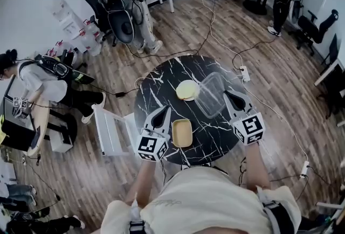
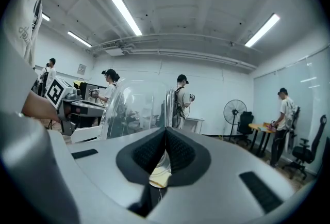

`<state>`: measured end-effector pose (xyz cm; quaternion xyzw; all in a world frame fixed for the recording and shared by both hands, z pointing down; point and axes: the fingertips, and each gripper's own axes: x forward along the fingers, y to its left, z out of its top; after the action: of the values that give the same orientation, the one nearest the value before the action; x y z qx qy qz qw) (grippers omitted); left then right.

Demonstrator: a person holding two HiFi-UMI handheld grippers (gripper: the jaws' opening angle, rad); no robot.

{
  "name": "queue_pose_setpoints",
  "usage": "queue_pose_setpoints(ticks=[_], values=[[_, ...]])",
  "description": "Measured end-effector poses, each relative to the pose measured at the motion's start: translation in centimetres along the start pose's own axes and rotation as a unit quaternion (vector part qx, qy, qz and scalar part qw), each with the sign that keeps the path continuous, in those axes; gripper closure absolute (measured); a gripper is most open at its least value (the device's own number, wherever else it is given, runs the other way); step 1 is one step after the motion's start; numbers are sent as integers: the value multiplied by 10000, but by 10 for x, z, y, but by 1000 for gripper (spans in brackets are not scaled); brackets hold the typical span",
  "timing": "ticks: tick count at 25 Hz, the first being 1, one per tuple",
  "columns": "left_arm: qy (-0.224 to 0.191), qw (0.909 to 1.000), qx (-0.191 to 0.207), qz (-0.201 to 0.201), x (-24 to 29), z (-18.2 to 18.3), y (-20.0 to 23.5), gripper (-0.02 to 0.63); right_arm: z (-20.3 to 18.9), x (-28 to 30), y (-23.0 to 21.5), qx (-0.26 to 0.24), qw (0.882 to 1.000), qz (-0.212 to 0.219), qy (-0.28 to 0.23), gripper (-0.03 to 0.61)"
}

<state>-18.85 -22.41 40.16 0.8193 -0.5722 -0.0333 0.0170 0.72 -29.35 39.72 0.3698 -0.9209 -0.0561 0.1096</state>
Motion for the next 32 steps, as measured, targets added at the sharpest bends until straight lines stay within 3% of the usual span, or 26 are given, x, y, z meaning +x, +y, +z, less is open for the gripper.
queue_pose_setpoints(ticks=[11, 32], values=[[-89, 9998, 180, -3, 5, 12, -1, 597, 12, -3, -5, 31, 9998, -35, -179, 569], [103, 9997, 190, -85, 0, 5, -11, 597, 11, 0, 1, 40, 9999, 95, -124, 569]])
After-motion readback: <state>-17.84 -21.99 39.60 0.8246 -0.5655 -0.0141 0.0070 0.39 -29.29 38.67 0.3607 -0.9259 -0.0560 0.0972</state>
